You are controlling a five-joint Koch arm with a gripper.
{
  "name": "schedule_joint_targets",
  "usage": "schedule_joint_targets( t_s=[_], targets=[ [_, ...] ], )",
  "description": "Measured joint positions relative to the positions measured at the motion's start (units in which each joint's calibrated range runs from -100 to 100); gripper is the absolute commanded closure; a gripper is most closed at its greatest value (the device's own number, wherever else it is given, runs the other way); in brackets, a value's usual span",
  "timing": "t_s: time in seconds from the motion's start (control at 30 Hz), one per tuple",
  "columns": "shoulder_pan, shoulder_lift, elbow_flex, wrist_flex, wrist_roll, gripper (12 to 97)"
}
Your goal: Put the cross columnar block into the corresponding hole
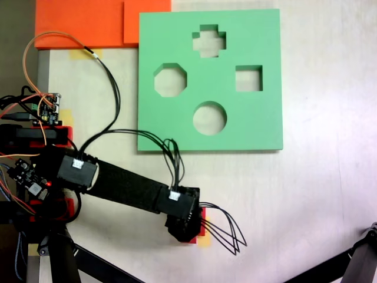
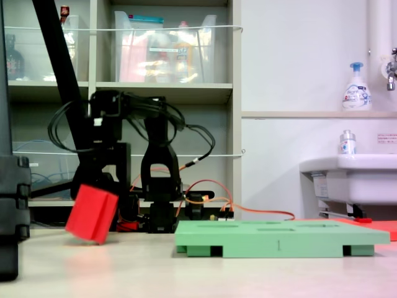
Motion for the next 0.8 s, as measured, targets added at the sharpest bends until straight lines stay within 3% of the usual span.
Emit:
schedule_joint_targets(
  t_s=[0.33, 0.8],
  targets=[
    [8.0, -17.1, 5.7, -1.0, 8.0, 66.0],
    [26.3, -19.6, 12.1, -1.8, 20.9, 66.0]
  ],
)
